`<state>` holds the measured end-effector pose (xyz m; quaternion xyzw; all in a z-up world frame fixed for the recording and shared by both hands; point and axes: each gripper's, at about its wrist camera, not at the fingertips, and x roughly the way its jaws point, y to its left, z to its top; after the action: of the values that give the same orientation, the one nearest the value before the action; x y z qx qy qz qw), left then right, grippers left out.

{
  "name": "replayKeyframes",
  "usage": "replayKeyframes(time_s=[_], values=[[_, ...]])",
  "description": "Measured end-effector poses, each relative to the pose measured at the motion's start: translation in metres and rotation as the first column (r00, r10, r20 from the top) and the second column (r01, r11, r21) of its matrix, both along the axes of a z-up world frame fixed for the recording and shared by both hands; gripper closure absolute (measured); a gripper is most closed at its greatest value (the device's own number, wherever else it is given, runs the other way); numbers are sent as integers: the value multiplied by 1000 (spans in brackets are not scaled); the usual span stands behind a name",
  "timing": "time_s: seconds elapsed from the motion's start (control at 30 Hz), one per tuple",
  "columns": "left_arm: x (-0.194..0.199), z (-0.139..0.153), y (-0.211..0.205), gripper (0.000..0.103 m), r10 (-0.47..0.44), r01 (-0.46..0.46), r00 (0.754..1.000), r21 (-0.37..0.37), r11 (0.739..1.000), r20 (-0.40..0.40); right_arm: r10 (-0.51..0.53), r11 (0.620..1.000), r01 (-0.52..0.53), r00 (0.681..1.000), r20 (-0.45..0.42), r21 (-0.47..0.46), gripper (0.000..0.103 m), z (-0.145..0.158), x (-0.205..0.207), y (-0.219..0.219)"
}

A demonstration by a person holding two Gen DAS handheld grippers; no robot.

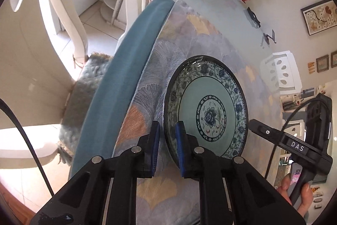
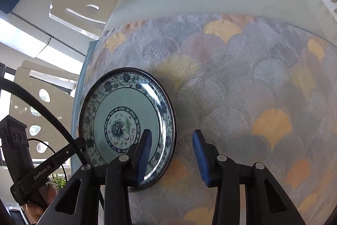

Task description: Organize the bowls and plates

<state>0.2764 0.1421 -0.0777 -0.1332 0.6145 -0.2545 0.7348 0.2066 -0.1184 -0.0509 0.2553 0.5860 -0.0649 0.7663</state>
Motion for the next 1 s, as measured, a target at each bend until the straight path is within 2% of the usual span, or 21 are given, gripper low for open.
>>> replayKeyframes(time_s=[0.3, 0.53, 0.7, 0.83, 1.0], values=[[13, -12, -6, 90, -3, 1, 1000, -64, 998, -31, 1, 1000, -1, 1000, -4, 30, 79, -22, 7, 4], [22, -15, -5, 90, -44, 37, 997, -101, 994, -58, 30, 1000, -30, 999, 21, -10, 79, -20, 7, 8], [12, -6, -12, 90, -79, 79, 997, -43, 996, 6, 54, 997, -53, 998, 28, -47, 79, -14, 7, 12], [6, -5, -13, 90, -86, 86, 996, -39, 996, 3, 65, 995, -61, 997, 39, -81, 79, -8, 5, 14], [-3, 8, -9, 90, -87, 88, 996, -40, 995, 38, 85, 993, -80, 995, 54, -88, 79, 1, -1, 17]])
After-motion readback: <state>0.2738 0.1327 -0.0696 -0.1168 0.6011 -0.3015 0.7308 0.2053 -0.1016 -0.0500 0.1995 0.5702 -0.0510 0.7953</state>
